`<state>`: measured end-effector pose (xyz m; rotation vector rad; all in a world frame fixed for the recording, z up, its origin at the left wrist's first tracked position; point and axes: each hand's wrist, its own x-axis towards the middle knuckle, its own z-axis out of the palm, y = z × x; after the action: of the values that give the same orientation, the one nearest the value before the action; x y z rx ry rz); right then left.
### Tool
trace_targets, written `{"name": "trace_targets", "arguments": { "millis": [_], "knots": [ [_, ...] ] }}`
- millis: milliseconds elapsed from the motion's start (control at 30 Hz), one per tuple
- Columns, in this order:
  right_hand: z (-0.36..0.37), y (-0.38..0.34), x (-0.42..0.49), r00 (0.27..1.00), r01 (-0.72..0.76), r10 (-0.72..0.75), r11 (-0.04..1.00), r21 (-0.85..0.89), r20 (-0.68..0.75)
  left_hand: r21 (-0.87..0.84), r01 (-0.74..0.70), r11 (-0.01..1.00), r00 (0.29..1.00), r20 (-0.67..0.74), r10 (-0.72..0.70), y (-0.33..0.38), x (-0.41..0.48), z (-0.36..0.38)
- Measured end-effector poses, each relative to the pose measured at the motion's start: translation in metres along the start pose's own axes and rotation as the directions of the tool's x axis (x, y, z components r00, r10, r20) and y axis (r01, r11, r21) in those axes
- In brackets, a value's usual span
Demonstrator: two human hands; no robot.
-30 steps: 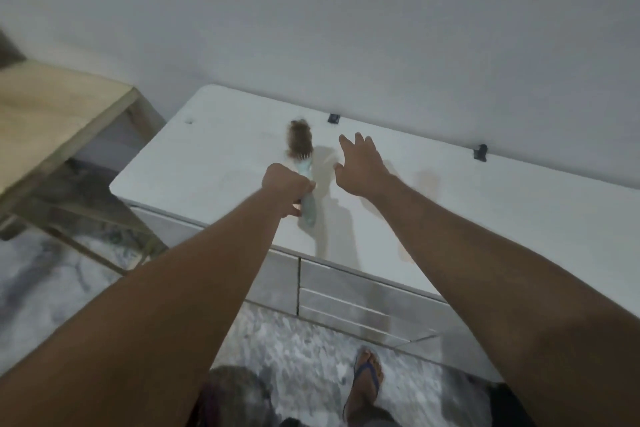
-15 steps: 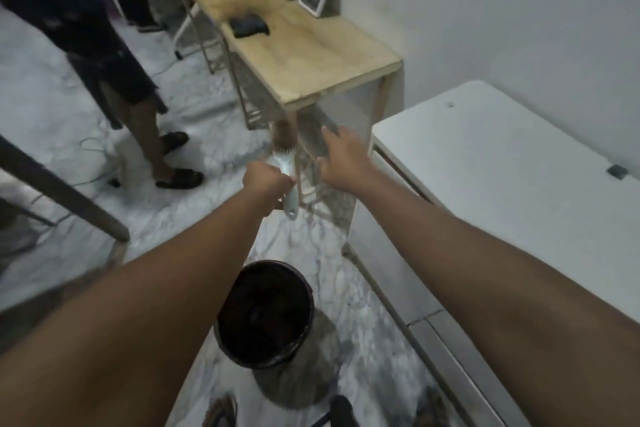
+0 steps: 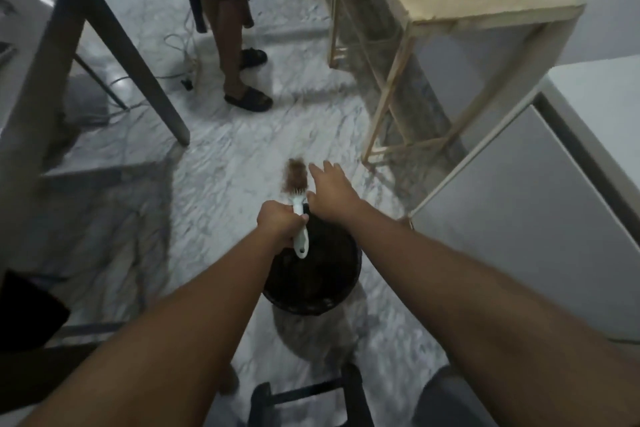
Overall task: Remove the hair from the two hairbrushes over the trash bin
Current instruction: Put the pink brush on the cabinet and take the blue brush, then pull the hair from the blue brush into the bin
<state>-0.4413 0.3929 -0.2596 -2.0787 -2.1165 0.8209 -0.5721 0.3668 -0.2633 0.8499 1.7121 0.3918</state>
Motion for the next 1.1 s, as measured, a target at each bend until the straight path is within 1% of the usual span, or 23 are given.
{"name": "trace_targets", "arguments": {
  "millis": [100,200,367,500,600,700,767,867,967,1033,1100],
  "knots": [
    [0.053,0.015,0.013,1.000,-0.003,0.002,0.999,0.036,0.026,-0.002,0.008,1.000,1.000,0.020,-0.008,-0.045,0.028,0.015],
    [0.102,0.033,0.023,0.999,-0.023,0.019,0.994,0.111,0.040,-0.018,-0.006,1.000,0.999,0.044,0.006,-0.084,0.055,0.030],
    [0.165,0.058,0.021,0.998,-0.058,0.065,0.971,0.233,-0.022,-0.037,-0.021,0.999,0.998,0.065,0.023,-0.140,0.090,0.049],
    [0.191,0.071,0.004,0.987,-0.102,0.140,0.926,0.364,-0.079,-0.039,-0.015,0.999,0.996,0.086,0.019,-0.167,0.085,0.051],
    [0.200,0.075,-0.008,0.982,-0.145,0.185,0.849,0.508,-0.029,-0.045,0.012,0.999,0.990,0.144,-0.005,-0.177,0.075,0.048],
    [0.212,0.082,-0.003,0.978,-0.179,0.205,0.722,0.668,0.040,-0.031,0.003,1.000,0.985,0.173,0.002,-0.184,0.080,0.046],
    [0.220,0.084,0.001,0.968,-0.219,0.240,0.638,0.739,0.080,-0.044,0.028,0.999,0.980,0.199,-0.018,-0.190,0.086,0.048],
    [0.236,0.091,0.009,0.964,-0.230,0.248,0.586,0.777,0.099,-0.138,0.109,0.984,0.965,0.254,-0.072,-0.201,0.098,0.052],
    [0.249,0.097,0.017,0.951,-0.263,0.273,0.481,0.837,0.142,-0.214,0.161,0.964,0.944,0.317,-0.088,-0.213,0.117,0.055],
    [0.256,0.102,0.020,0.941,-0.288,0.286,0.401,0.869,0.180,-0.236,0.187,0.953,0.930,0.354,-0.095,-0.221,0.128,0.056],
    [0.263,0.106,0.024,0.938,-0.290,0.293,0.362,0.886,0.187,-0.238,0.185,0.953,0.927,0.365,-0.089,-0.229,0.139,0.059]
  ]
}}
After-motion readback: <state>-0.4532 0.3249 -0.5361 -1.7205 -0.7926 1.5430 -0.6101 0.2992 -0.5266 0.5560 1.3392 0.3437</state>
